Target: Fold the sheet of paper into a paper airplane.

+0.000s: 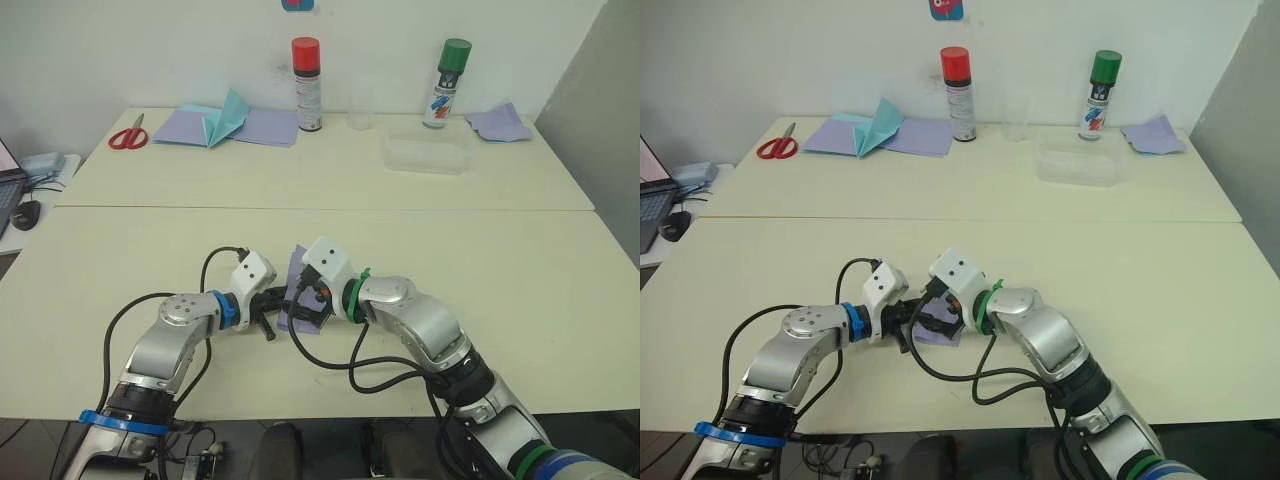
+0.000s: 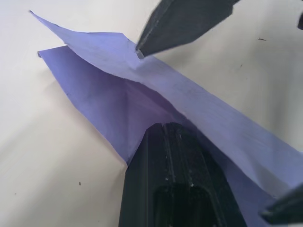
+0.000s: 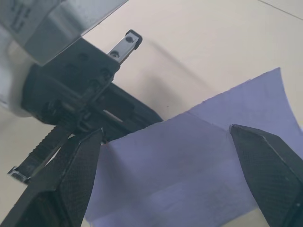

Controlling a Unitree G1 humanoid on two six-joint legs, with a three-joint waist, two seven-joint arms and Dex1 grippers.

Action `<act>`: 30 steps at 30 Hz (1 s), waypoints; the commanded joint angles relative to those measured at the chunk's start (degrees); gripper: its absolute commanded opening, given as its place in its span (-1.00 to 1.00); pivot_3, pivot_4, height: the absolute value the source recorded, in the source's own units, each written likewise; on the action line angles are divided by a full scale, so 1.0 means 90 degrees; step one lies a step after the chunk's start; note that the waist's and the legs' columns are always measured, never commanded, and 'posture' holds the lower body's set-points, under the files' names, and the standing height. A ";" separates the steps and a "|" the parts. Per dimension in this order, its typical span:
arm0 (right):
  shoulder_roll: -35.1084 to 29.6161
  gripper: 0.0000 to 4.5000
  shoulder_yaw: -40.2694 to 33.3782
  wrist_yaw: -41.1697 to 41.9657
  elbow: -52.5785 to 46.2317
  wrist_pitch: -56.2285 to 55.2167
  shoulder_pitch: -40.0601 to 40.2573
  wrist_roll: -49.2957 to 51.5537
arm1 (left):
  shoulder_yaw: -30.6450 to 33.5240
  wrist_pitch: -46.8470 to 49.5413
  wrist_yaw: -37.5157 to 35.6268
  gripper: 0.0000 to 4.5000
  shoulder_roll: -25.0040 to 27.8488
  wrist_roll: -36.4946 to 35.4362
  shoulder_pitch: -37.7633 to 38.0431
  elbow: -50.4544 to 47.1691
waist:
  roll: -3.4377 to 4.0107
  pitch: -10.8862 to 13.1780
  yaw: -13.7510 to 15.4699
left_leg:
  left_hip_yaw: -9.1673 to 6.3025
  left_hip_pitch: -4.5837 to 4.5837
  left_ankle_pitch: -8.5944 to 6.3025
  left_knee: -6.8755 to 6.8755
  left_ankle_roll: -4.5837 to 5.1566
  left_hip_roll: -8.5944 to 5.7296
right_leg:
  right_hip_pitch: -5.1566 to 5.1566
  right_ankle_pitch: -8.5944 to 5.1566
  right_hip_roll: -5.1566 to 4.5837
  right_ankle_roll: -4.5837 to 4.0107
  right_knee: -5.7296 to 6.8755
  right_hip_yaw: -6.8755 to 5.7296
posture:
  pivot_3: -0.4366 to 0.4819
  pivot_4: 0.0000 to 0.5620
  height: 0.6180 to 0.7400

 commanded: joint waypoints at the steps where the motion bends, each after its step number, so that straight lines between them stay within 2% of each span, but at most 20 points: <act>1: -0.0091 0.98 -0.0375 -0.0057 -0.0515 0.0167 -0.0119 0.0108 | 0.0053 0.0376 -0.0154 -1.00 0.0171 -0.0197 -0.0037 -0.0362 | -0.0001 -0.0001 0.0000 | -0.0002 -0.0012 0.0000 0.0003 0.0000 0.0000 | -0.0010 0.0000 0.0002 0.0001 0.0002 -0.0001 | -0.05 -0.47 1.00; 7: -0.0035 0.98 -0.0695 -0.0260 -0.0955 0.0760 0.0054 0.0280 | 0.0120 0.0834 -0.0269 -1.00 0.0188 -0.0600 -0.0140 -0.0794 | -0.0004 0.0001 0.0000 | 0.0000 -0.0041 0.0000 0.0008 0.0000 -0.0003 | -0.0041 0.0001 0.0008 0.0002 0.0012 0.0000 | -0.05 -0.47 1.00; 18: 0.0389 0.98 -0.1436 -0.0723 -0.0995 0.1588 -0.0014 0.0666 | 0.0002 0.0818 -0.0258 -1.00 -0.0088 -0.0685 -0.0285 -0.0778 | -0.0005 0.0001 -0.0001 | -0.0001 -0.0040 0.0001 0.0012 0.0000 -0.0007 | -0.0041 0.0002 0.0013 0.0001 0.0016 0.0001 | -0.05 -0.47 1.00; 30: 0.0061 0.98 -0.1152 -0.0702 -0.1102 0.1603 0.0007 0.0718 | -0.0028 0.0704 -0.0218 -1.00 -0.0235 -0.0698 -0.0280 -0.0784 | -0.0005 0.0001 -0.0002 | 0.0001 -0.0040 0.0000 0.0012 0.0000 -0.0010 | -0.0041 0.0002 0.0015 0.0001 0.0016 0.0002 | -0.05 -0.47 1.00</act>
